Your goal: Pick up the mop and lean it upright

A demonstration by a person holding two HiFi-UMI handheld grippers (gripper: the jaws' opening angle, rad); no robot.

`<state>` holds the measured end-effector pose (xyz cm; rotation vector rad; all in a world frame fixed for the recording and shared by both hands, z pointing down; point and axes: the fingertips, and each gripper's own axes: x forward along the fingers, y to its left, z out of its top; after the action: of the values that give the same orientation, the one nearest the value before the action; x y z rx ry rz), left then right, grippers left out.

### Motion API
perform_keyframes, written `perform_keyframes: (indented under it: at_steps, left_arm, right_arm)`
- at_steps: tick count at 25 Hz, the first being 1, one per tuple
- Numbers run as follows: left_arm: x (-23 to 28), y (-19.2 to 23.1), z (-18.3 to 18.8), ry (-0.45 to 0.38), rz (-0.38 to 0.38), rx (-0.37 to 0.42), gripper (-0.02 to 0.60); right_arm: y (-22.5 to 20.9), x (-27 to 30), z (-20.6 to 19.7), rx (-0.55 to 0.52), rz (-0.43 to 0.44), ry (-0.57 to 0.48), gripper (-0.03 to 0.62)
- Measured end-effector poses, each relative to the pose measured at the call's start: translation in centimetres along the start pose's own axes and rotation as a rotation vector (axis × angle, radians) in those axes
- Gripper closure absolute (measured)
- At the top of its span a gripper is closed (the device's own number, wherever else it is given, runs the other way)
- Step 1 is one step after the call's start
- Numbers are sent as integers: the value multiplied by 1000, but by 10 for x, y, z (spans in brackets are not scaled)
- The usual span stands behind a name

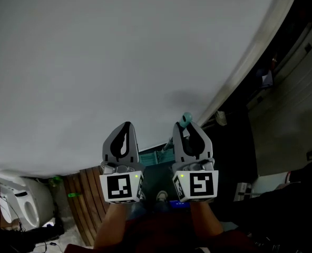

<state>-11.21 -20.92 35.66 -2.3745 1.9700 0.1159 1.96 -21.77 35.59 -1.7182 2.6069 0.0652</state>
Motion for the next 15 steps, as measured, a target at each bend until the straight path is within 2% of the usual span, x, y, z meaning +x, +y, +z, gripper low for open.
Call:
perform_keyframes:
  at_steps: [3,10,15]
  left_arm:
    - [-4,1,-1,19,-2,9,569]
    - [-2,-8,5,3,-34,33,569]
    - [-4,-3,5,-6,-12,13,569]
  right_arm:
    - [3,-3,0,-2,-5,2,491]
    - [2,-5,-1,-3,-9,6,491]
    - [0,-5,-3,-1,-12,11,491]
